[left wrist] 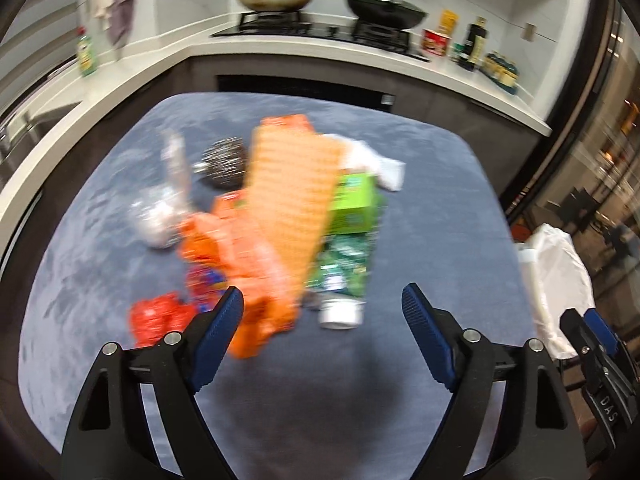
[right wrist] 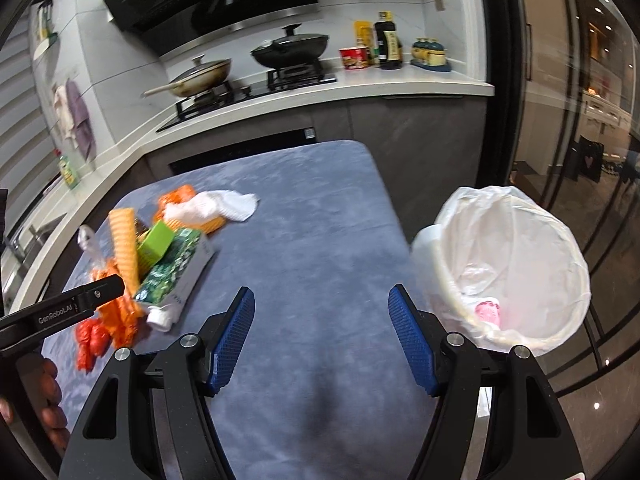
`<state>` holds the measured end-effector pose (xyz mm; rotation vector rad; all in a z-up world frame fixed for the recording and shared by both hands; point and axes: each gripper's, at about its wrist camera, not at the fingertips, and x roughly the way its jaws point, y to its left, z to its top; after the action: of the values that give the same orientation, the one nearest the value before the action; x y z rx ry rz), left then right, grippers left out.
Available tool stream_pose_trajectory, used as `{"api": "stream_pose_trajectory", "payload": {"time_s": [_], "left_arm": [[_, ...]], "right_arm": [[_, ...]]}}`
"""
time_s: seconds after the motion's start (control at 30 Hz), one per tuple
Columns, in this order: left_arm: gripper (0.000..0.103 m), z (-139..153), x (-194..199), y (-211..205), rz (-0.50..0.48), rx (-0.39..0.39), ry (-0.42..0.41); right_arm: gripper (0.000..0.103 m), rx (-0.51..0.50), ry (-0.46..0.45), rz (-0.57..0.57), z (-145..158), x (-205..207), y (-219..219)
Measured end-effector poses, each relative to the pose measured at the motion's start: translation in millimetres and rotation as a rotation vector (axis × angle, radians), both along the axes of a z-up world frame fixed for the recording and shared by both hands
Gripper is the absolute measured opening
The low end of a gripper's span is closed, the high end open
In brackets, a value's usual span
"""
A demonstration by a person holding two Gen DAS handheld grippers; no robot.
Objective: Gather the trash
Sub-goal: 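Return both grippers to the trash pile on the table, then grasp the red plastic bag with the left gripper while the right grasps the orange snack bag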
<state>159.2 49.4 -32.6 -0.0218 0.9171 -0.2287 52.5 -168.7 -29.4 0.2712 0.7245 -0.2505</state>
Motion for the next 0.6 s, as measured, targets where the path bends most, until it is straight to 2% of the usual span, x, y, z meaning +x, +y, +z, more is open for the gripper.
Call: {"api": "stream_pose_trajectory", "payload": {"time_s": [0.13, 0.3, 0.6], "left_arm": [[0.080, -10, 3, 38, 0.063, 0.032, 0.000], [0.081, -26, 7, 80, 0.130, 0.029, 0.028], [0.081, -54, 14, 113, 0.159, 0.020, 0.084]], "right_arm": [[0.067, -0.007, 0.013, 0.043, -3, 10, 27], [0.067, -0.004, 0.034, 0.088, -10, 22, 55], [0.067, -0.022, 0.067, 0.141, -17, 40, 91]]}}
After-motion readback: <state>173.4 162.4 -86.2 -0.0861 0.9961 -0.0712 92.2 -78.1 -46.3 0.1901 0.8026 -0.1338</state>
